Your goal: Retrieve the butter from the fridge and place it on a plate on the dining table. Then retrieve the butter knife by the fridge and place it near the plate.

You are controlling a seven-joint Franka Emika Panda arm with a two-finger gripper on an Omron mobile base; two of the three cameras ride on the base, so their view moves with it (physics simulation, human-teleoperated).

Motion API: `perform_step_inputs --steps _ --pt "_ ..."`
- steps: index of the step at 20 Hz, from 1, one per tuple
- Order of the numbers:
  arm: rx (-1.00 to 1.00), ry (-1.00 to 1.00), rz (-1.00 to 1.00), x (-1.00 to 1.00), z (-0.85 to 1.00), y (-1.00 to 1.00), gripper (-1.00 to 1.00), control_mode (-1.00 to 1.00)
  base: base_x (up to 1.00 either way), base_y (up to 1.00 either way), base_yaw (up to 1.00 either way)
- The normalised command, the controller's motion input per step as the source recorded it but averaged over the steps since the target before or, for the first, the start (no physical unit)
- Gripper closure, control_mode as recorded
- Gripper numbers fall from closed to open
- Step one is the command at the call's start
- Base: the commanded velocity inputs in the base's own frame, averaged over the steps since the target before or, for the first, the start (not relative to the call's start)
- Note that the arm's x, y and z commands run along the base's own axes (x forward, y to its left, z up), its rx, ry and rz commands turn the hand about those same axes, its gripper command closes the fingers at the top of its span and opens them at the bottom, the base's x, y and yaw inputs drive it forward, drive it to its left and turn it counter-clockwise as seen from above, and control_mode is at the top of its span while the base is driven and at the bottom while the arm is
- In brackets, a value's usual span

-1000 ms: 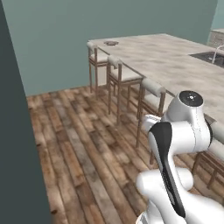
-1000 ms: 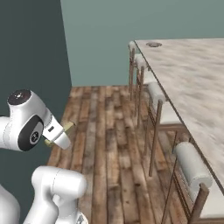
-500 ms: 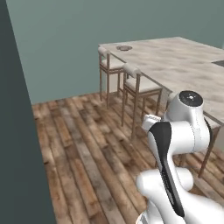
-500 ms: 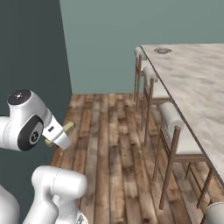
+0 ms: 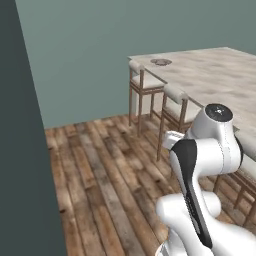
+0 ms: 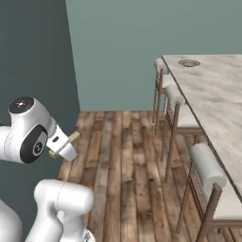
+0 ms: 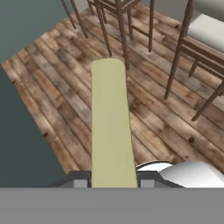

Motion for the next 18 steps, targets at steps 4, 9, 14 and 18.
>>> perform_step_inputs --steps 4,9,14,18 --pt "0.00 0.00 0.00 0.00 0.00 0.00 1.00 1.00 1.00 0.00 0.02" --pt "0.00 0.00 0.00 0.00 0.00 0.00 1.00 1.00 1.00 -0.09 0.00" --pt "0.00 0.00 0.00 0.00 0.00 0.00 1.00 1.00 1.00 0.00 0.00" --pt "0.00 0.00 0.00 0.00 0.00 0.00 1.00 1.00 1.00 0.00 -0.10"
